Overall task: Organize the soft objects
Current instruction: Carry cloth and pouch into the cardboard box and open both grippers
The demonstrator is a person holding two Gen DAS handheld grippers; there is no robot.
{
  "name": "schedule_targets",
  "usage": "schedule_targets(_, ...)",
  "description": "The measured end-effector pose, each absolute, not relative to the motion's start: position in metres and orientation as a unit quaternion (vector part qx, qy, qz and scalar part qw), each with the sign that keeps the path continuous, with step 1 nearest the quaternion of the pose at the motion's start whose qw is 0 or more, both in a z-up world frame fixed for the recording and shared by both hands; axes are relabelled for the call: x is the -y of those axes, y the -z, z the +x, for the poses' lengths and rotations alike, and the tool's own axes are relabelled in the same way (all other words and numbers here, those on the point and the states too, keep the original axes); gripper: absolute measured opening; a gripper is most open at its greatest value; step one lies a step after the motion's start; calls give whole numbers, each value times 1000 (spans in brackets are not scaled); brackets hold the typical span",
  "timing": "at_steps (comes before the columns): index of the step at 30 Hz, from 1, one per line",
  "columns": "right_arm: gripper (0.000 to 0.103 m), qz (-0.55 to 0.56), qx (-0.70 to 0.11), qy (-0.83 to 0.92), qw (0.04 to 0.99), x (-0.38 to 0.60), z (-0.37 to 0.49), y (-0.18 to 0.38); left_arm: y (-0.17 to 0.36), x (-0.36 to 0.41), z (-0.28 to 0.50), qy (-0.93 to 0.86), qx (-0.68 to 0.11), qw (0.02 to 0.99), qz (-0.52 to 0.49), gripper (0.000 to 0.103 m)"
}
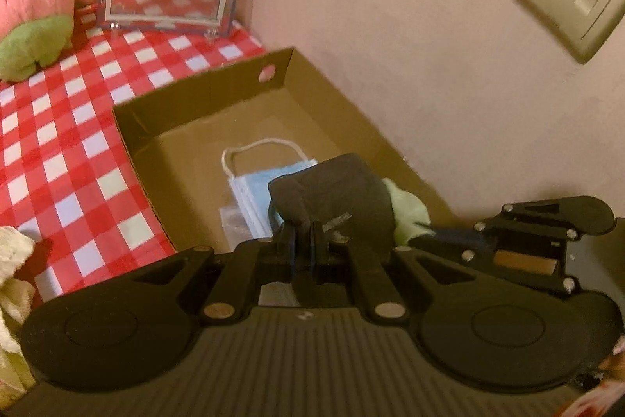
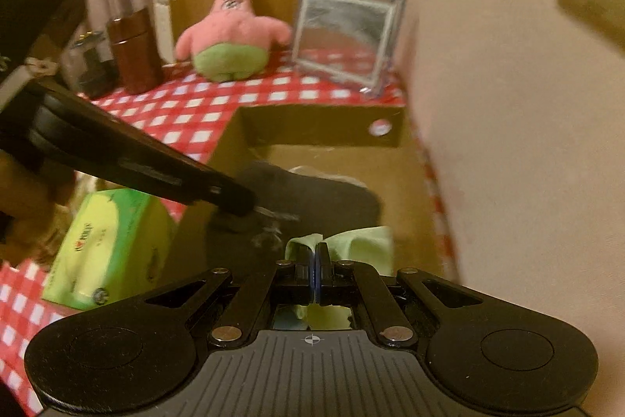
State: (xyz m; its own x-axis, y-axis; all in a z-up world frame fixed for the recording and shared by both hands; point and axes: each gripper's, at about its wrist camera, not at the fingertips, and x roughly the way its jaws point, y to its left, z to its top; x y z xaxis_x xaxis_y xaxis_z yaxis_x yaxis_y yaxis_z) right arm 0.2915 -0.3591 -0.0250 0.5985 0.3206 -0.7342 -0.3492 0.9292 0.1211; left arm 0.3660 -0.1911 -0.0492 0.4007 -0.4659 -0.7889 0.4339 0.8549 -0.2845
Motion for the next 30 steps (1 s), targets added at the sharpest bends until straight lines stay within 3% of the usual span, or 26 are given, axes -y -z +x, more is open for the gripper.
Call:
schedule_targets(3,1,-15,-420,-201,885,352,298,38,59,193,368,264,-483,834,-10,8)
schedule_targets(7,1,-27,-444,-196,874,345,310,58,61,191,367,259,-481,837,1,26)
schedule_targets(17,1,-45,-459,-175,870,340,341,82,33,161,349,251,-456,854,3,33)
schedule_targets(21,1,-46,-455,-180,871,340,341,77,23,149,342,244,-446,861,-4,33)
schedule_targets(25,4,-49,-444,-175,878,343,328,65,16,139,330,232,-436,869,-14,40)
schedule_targets(26,10,-47,-440,-174,879,345,324,60,14,138,326,230,-433,872,-13,43)
schedule_targets(29,47,-31,-428,-173,886,348,309,45,5,136,313,224,-419,880,-9,50)
schedule_targets(30,51,-27,-423,-170,890,348,302,39,2,135,309,222,-415,882,-8,50)
